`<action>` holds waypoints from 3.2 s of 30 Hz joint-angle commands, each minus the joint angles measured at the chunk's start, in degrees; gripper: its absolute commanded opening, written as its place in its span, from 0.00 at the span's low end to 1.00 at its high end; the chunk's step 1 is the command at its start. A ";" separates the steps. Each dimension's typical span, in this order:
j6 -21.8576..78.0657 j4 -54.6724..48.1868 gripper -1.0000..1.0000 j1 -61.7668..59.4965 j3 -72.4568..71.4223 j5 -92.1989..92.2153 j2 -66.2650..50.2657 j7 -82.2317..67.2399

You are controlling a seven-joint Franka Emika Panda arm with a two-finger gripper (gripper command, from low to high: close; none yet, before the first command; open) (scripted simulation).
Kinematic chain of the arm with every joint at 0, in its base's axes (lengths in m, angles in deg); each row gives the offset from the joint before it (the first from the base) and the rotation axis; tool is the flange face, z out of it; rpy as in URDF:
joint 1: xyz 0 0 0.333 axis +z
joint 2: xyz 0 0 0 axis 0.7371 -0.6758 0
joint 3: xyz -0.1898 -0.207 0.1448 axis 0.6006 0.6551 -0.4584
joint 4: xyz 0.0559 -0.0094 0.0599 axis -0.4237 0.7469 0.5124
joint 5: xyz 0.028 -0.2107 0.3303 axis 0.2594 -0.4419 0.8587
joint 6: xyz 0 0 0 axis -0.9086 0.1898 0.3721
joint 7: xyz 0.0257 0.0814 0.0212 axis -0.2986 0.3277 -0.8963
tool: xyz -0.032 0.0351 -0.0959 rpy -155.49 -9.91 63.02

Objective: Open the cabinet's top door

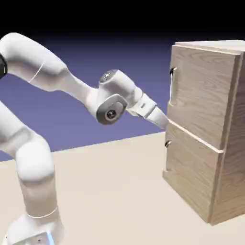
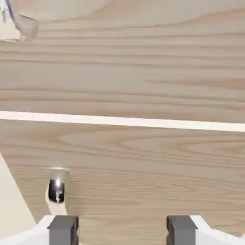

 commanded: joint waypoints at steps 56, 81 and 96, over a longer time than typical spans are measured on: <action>17.58 -18.46 0.50 107.76 104.62 139.57 -100.36 -77.77; 56.21 -0.05 0.00 116.30 124.96 132.55 -100.24 -88.54; 93.57 4.23 0.00 107.64 149.60 102.82 -87.31 -100.18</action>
